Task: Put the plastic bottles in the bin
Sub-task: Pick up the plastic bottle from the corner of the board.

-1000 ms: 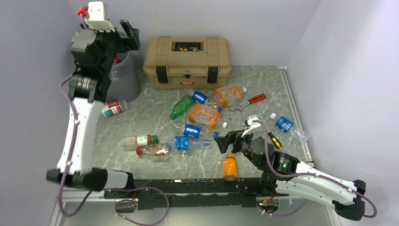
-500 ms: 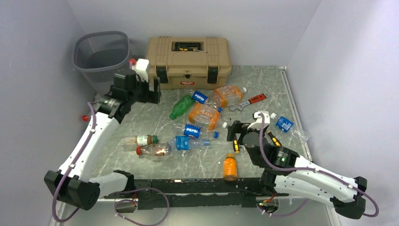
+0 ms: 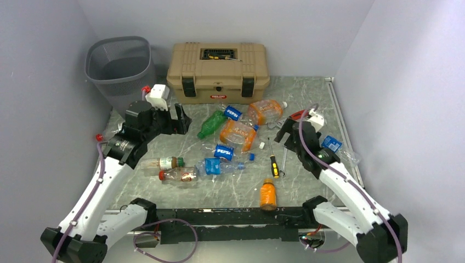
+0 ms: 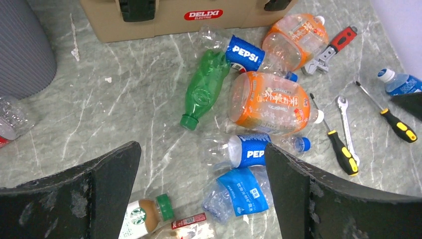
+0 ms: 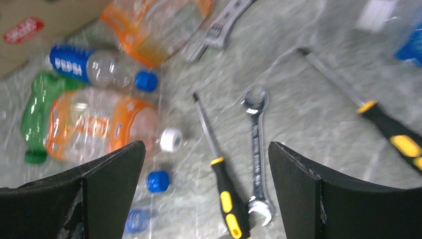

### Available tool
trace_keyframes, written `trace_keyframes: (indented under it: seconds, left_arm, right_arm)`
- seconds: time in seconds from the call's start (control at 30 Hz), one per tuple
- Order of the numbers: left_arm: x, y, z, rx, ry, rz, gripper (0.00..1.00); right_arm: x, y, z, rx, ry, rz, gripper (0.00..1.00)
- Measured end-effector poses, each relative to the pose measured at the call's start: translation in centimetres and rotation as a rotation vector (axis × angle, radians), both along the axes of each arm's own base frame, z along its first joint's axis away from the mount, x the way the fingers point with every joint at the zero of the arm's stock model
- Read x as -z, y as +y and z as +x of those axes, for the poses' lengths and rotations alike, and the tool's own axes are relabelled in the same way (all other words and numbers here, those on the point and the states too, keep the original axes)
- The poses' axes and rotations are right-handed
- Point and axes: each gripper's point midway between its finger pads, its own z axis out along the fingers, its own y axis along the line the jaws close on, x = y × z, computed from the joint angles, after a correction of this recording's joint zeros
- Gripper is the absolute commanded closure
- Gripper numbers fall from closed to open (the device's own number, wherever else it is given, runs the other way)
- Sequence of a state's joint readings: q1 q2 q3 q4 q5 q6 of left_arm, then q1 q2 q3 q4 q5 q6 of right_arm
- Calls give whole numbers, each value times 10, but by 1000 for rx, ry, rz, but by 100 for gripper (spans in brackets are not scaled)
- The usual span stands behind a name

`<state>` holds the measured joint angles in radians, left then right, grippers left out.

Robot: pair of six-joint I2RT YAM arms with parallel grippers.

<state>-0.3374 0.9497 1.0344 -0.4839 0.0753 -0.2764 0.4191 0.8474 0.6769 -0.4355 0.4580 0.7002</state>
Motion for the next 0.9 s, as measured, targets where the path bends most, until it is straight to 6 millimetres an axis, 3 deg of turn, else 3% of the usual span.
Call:
trace_keyframes:
  seconds: [0.1, 0.27, 0.4, 0.53, 0.73, 0.9]
  left_arm:
    - [-7, 0, -3, -19, -23, -18, 1]
    - [-10, 6, -3, -66, -34, -23, 1]
    - [-6, 8, -2, -99, -19, -14, 0]
    - [1, 12, -2, -137, 8, -6, 0]
    - [2, 13, -4, -147, 16, -12, 1]
    - [0, 8, -7, -132, 15, -20, 1]
  right_arm:
    - [22, 26, 4, -105, 96, 40, 4]
    - [50, 61, -16, -263, 212, 93, 5]
    - [63, 95, -53, -409, 291, 81, 5]
    - [75, 123, -103, -511, 389, 58, 5]
    - [95, 109, -138, -422, 483, 61, 6]
    - [101, 97, -153, -369, 515, 67, 6]
